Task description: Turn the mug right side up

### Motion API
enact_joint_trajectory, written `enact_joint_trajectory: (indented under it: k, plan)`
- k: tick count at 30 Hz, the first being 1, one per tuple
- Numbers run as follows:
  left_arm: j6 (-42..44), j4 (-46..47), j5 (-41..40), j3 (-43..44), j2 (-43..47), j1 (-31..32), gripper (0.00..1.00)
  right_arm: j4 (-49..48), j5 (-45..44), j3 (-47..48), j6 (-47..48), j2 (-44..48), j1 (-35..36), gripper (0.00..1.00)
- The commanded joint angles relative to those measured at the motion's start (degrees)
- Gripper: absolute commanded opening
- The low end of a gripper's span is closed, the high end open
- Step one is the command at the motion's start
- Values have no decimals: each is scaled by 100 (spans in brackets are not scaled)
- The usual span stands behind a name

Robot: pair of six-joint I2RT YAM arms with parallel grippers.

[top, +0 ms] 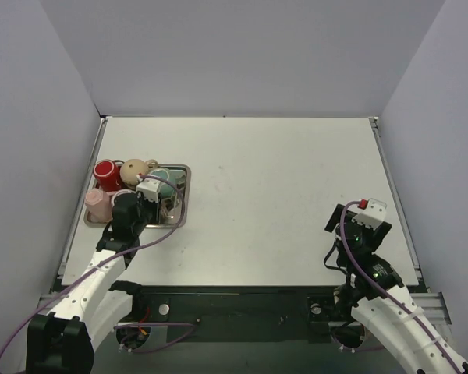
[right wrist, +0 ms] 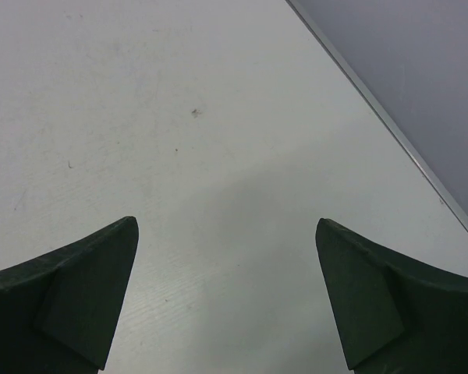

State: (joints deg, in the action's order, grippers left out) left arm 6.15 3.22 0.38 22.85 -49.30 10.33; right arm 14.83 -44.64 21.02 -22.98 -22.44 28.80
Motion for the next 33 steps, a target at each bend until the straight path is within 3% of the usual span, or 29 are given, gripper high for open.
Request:
enact_joint_trajectory:
  k: [1,3,4,5,6,7,12,15,17,22,25,27,33]
  plan:
    - [114,-312,881,359,78,-48,40,81,-10,184,92,-156,-23,91]
    - [666,-1118,1565,640,43,-40,51,73,78,201,101,-156,-14,91]
    - [1381,-1401,1840,781,17,-40,65,64,148,192,110,-130,-14,91]
    - [1771,-2117,2365,1095,-53,-40,67,73,166,210,118,-138,-23,91]
    - [2341,-2403,2518,1255,-97,-13,83,73,227,193,119,-138,-23,91]
    - [2512,-2927,2624,1622,-228,22,85,73,245,201,136,-130,-15,91]
    - [4074,-4855,2546,3449,-1211,180,86,38,324,192,154,-191,-15,91]
    - [4561,-5795,1837,4331,-2290,425,86,46,360,227,171,-287,-14,91]
    - [4754,-6069,1397,4789,-2854,592,79,38,369,245,180,-340,-14,91]
    - [5027,-5842,815,5062,-3620,900,73,73,413,263,180,-376,-14,90]
    - [5001,-5580,437,5106,-3990,927,58,73,395,254,189,-375,-6,90]
    - [4791,-5561,200,5203,-4289,919,54,73,377,271,189,-376,-14,90]
    - [4307,-5052,-460,5028,-4791,910,53,64,369,272,198,-332,-14,90]
